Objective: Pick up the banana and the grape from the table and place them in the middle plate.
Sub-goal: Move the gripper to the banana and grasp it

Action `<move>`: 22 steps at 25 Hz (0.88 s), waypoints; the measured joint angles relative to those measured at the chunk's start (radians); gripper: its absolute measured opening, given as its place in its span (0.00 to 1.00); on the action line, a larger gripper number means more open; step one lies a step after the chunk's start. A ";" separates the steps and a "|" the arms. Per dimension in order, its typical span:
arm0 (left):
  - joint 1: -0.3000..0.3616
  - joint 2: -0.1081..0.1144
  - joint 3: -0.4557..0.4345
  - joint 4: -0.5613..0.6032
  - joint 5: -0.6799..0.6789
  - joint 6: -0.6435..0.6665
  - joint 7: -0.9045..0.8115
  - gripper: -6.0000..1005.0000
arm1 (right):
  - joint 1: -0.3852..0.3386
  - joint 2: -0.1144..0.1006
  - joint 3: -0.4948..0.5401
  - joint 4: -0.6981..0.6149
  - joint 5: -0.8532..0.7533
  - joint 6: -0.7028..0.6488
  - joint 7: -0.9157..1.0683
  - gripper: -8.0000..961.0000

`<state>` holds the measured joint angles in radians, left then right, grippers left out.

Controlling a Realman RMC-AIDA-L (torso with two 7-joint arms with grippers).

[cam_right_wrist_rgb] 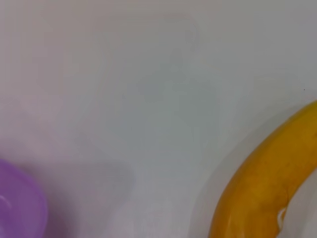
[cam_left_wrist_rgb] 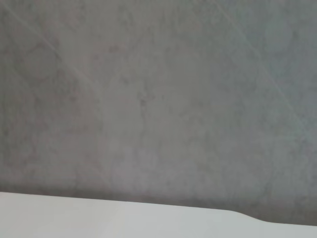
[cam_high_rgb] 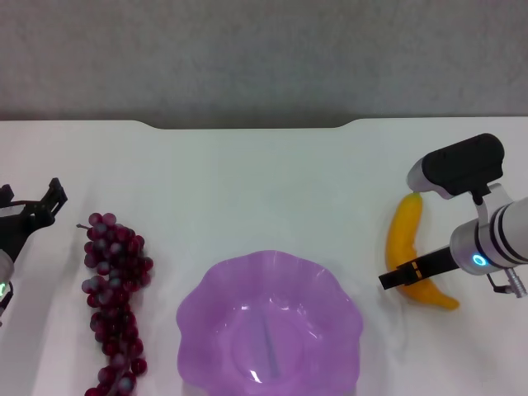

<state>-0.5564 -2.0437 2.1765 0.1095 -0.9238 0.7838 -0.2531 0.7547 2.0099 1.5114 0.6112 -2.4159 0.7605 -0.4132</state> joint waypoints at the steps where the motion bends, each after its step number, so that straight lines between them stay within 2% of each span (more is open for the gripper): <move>1: 0.000 0.000 0.001 0.000 0.000 0.000 0.000 0.82 | 0.000 0.000 -0.003 -0.003 0.002 -0.003 0.001 0.84; 10: 0.004 0.001 -0.004 -0.001 -0.004 0.000 0.000 0.82 | 0.016 -0.001 -0.013 -0.060 0.003 -0.062 0.000 0.83; 20: 0.003 0.001 -0.001 -0.001 -0.004 0.000 0.000 0.82 | 0.017 0.001 -0.083 -0.065 0.042 -0.125 -0.001 0.83; 22: 0.003 0.001 0.000 -0.001 -0.004 0.000 0.000 0.82 | 0.016 0.001 -0.087 -0.065 0.043 -0.133 -0.001 0.78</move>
<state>-0.5535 -2.0429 2.1768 0.1089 -0.9274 0.7838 -0.2531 0.7705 2.0110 1.4247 0.5461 -2.3731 0.6278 -0.4141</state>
